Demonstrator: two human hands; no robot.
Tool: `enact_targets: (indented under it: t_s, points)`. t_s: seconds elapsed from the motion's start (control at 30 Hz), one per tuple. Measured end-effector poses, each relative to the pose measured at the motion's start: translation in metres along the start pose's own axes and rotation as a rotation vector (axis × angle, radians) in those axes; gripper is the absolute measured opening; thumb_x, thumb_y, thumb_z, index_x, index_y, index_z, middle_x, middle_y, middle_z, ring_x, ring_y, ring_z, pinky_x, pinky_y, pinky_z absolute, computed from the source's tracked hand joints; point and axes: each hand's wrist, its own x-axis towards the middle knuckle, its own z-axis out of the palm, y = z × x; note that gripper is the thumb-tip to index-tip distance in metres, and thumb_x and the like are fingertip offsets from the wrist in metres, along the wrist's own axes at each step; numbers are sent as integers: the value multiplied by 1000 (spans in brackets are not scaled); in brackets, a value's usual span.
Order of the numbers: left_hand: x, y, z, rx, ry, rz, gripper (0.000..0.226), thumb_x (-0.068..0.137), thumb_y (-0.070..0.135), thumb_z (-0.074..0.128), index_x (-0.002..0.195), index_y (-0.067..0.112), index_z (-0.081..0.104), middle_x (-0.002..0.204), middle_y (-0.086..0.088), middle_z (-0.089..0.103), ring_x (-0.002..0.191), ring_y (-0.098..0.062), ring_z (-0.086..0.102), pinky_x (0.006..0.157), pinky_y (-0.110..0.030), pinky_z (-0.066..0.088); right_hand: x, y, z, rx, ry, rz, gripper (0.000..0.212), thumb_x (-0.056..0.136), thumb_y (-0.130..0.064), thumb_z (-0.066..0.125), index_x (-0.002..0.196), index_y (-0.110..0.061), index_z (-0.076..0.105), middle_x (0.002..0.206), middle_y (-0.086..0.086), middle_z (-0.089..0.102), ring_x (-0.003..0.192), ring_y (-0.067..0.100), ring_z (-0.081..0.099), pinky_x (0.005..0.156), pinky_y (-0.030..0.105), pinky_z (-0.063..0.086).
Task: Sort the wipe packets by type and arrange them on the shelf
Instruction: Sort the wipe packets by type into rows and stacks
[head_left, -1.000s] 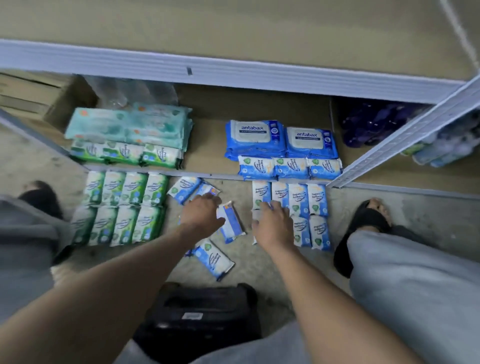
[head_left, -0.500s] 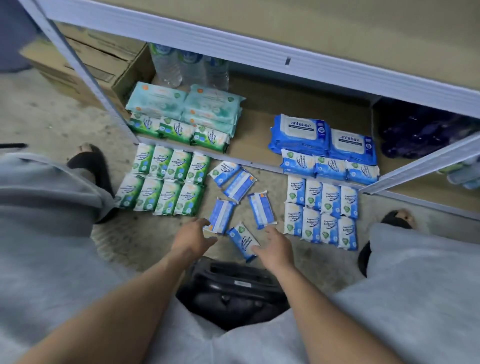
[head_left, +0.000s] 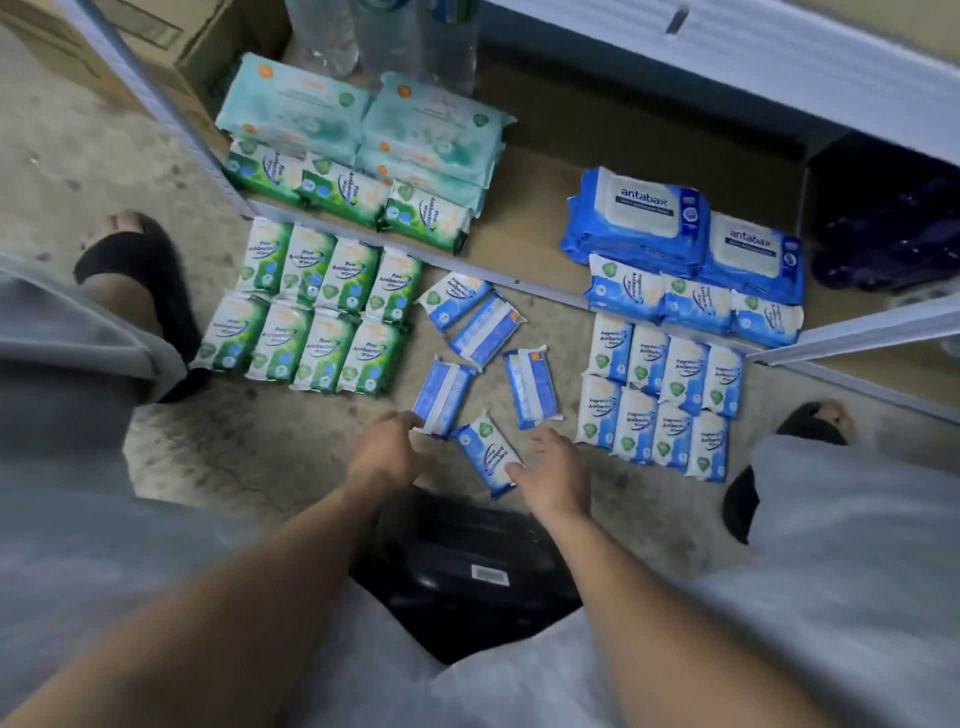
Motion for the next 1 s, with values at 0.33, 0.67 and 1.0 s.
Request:
enact_targets:
  t_s: [0.33,0.67,1.0]
  points:
    - [50,2,26,-55,98,-69,33,79,38,78,105,22,65,100,6,52,93,-25,63,83,-35,50,30,23,39,-78,-82,87,42,77,-29,81,113,-17,64,113,4,63,105,26,59,80,30,48]
    - [76,4,46,-55,145,-116,49,81,37,76,119,11,61,112,-10,60,104,-29,55,90,-41,45,47,29,67,-195,-111,76,42,74,-28,83,105,-12,61,113,10,56,107,31,51,90,41,44]
    - [81,16,37,-96,49,-155,35,74,32,80,90,14,54,86,-1,56,75,-21,51,60,-31,32,43,29,52,1,-184,165,35,81,-16,78,105,-17,53,108,5,62,95,22,59,71,27,42]
